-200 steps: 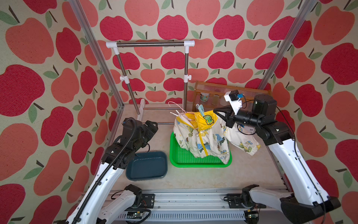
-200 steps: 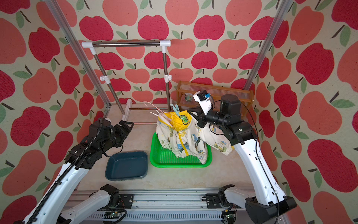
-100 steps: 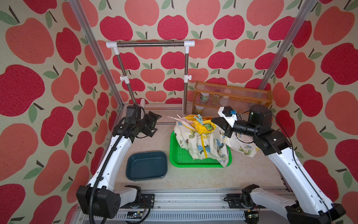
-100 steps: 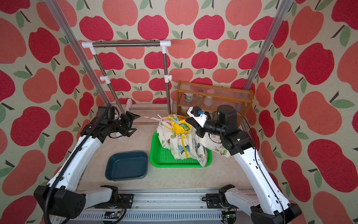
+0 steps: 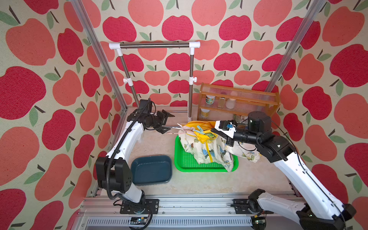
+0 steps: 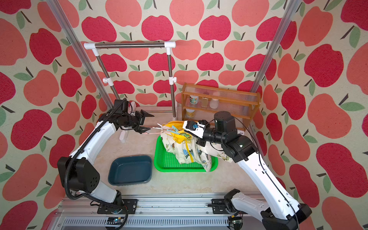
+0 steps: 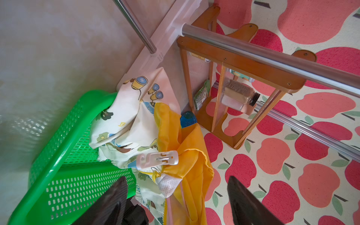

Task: Remove the clothespins securing jackets to the hanger
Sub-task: Remove the clothespin from the hanger.

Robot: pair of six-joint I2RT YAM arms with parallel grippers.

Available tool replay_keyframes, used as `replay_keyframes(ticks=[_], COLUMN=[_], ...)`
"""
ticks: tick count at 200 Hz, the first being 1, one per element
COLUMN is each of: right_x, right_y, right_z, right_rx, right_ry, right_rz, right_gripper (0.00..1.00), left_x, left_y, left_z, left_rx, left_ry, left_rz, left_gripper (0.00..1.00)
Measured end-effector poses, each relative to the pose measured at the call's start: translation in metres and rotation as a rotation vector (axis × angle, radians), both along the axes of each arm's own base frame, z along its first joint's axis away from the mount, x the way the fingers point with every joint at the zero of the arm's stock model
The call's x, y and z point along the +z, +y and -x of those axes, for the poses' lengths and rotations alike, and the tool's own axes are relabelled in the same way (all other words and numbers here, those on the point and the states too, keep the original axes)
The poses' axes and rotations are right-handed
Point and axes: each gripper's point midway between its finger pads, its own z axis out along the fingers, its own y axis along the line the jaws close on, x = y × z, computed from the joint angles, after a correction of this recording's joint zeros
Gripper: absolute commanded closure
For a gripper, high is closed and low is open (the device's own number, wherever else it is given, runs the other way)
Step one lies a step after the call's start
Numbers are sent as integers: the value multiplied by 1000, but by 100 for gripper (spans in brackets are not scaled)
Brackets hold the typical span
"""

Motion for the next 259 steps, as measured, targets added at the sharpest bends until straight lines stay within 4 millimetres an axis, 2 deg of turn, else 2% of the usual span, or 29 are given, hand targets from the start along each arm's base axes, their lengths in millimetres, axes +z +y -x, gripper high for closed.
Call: replay_keyframes(ticks=[42, 141, 209, 259], right_x=[0, 0, 0, -9], right_y=[-1, 1, 5, 7], right_z=[-1, -2, 3, 2], right_rx=[-5, -4, 18, 20], right_ry=[-5, 0, 17, 33], right_rz=[3, -2, -13, -11], right_gripper=[100, 100, 100, 100], left_x=[-19, -20, -37, -41], left_y=[-9, -17, -23, -40], left_z=[6, 9, 0, 0], left_rx=[-50, -91, -104, -147], left_ry=[58, 33, 68, 64], left_rz=[-9, -23, -23, -8], left_gripper=[18, 17, 20, 34])
